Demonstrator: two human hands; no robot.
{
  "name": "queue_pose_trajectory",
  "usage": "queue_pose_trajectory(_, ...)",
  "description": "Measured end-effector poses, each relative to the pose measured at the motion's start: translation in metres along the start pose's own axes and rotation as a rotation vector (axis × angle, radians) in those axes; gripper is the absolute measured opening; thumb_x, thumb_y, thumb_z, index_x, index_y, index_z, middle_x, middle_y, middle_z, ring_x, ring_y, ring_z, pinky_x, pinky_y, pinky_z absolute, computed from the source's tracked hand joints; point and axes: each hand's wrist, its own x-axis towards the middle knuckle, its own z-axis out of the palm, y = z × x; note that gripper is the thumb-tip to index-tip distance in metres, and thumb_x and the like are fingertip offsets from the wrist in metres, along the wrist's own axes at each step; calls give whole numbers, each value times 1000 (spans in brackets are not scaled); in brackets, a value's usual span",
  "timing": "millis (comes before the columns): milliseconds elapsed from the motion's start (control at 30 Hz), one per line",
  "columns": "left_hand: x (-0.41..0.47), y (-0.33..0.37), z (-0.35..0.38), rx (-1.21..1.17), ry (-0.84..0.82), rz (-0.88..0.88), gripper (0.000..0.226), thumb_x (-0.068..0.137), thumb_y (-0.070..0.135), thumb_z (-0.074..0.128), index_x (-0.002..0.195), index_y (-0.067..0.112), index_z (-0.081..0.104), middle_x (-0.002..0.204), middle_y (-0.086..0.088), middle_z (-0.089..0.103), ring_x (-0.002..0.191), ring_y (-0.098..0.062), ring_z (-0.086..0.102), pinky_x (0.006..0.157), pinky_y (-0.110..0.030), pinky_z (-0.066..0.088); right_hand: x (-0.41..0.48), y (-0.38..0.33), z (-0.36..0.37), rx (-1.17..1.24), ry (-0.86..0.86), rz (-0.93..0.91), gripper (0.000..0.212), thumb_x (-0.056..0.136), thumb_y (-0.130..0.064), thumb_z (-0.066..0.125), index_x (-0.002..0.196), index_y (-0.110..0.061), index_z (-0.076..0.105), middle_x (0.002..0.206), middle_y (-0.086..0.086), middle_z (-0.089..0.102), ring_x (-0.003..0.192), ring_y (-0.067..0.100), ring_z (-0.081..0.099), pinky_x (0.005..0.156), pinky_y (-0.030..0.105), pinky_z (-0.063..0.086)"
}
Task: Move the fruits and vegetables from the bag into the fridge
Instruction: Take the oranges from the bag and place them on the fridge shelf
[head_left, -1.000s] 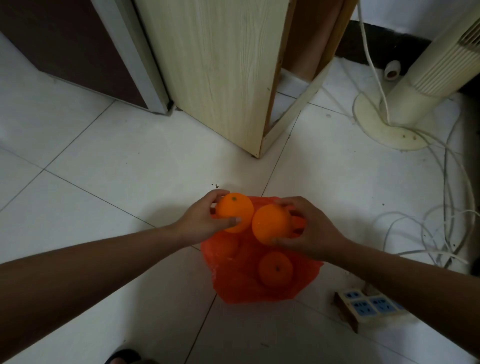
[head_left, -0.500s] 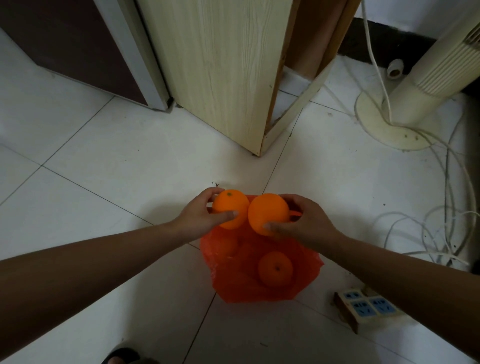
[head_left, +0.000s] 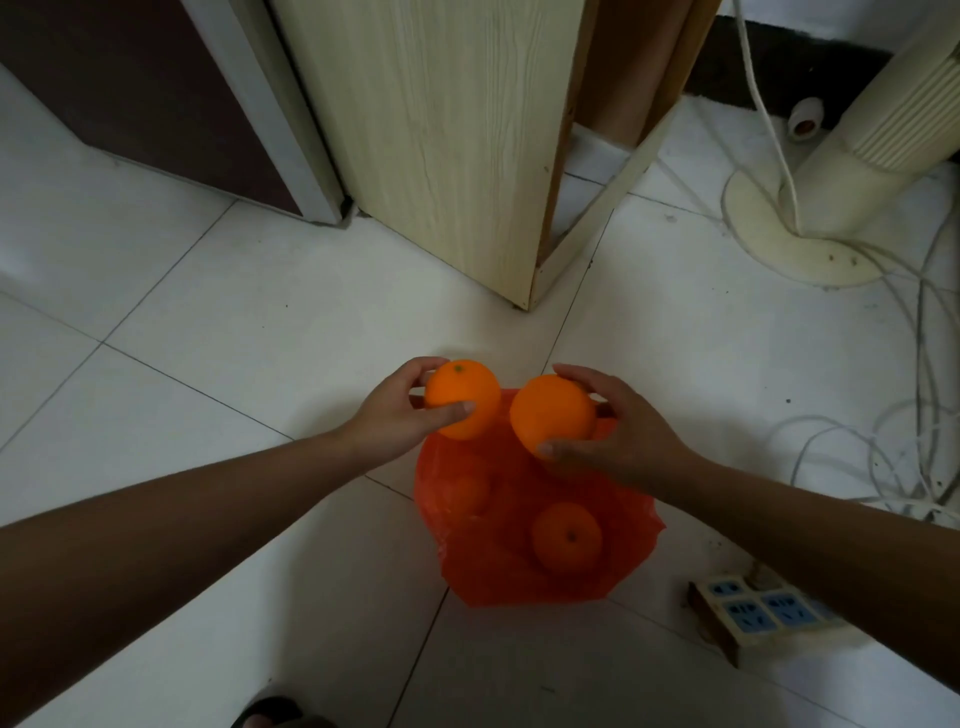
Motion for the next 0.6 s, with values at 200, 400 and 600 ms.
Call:
queue_pose_trajectory(200,12,7,2,59,-61,27,55,77,33,71,125,35,44,131,2,46,111,-20,54,77,-28,54,17,-2,-6,-57,35,6,94,63,-34,82,139,-31,27,142,-1,34,121,22,43,86,34,44)
queue_pose_trajectory(400,-4,58,-6,134,-18,32,63,74,29,75,129,29,43,123,7,44,103,-13,52,66,-16,47,5,-36,-33,-113,32,0,87,63,-35,83,134,-26,34,139,-3,36,117,15,41,87,32,44)
queue_pose_trajectory(600,-92,158,-39,107,-46,-71,70,67,32,82,126,31,46,120,9,49,100,-9,55,66,-15,46,-77,-136,-82,-74,37,-62,82,64,-27,84,133,-23,40,131,-1,39,111,7,39,95,37,46)
